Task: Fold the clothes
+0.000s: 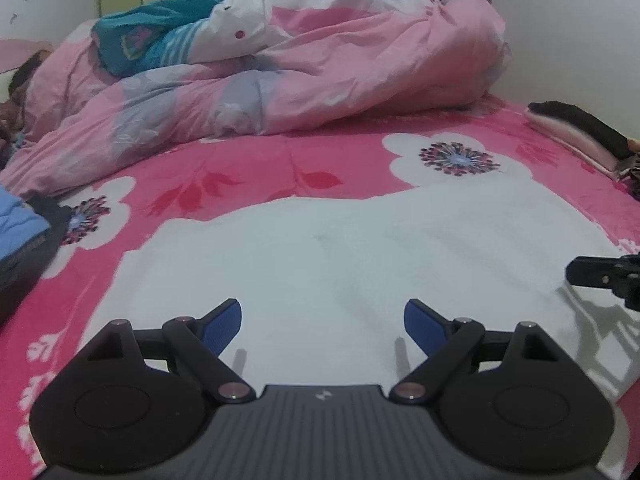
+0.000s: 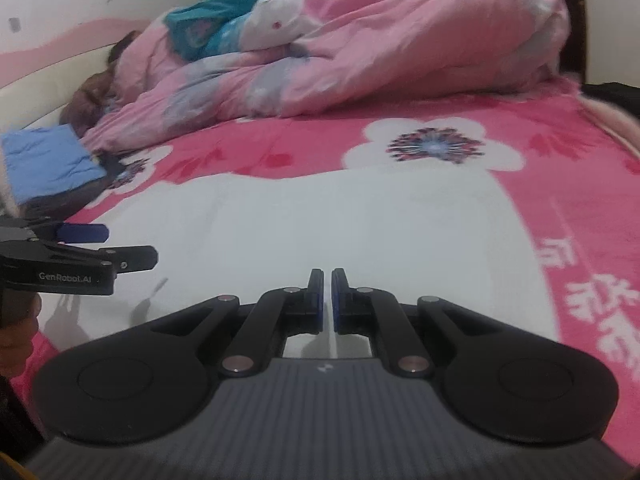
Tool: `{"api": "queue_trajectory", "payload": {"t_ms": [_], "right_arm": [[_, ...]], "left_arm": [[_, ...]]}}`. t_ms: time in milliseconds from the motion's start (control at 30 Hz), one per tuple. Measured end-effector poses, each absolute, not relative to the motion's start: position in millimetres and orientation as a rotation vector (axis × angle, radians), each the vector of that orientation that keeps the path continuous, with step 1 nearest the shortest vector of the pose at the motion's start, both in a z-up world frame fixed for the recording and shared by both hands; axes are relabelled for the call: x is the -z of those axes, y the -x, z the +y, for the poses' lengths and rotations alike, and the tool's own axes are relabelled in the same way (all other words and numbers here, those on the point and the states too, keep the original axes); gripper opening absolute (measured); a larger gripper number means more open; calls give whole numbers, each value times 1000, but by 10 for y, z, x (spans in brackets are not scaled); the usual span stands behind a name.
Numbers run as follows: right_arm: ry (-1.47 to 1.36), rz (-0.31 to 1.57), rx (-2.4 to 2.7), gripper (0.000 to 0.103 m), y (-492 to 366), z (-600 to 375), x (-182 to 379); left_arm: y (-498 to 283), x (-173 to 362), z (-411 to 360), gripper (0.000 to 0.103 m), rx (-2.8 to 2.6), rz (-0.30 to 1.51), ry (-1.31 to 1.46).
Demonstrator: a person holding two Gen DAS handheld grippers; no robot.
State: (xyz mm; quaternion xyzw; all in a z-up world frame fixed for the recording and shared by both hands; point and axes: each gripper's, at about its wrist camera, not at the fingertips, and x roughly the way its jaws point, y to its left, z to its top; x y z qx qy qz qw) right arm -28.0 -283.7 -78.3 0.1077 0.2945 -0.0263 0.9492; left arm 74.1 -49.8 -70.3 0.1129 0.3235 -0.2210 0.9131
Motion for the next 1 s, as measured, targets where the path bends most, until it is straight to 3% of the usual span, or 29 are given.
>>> {"api": "queue_trajectory", "payload": {"t_ms": [167,433,700,1000], "right_arm": [[-273,651,123,2,433,-3108,904],[-314,599,87,3,290,-3188,736],[-405,630,161,0,191,-3481,971],[-472,563,233,4,440,-3760,751]], "left_arm": [[-831,918,-522,88,448,738,-221],[-855,958,-457,88,453,738,-196],[-853,968,-452,90,451,735,-196],[-871,959,-477,90,442,746,-205]]}}
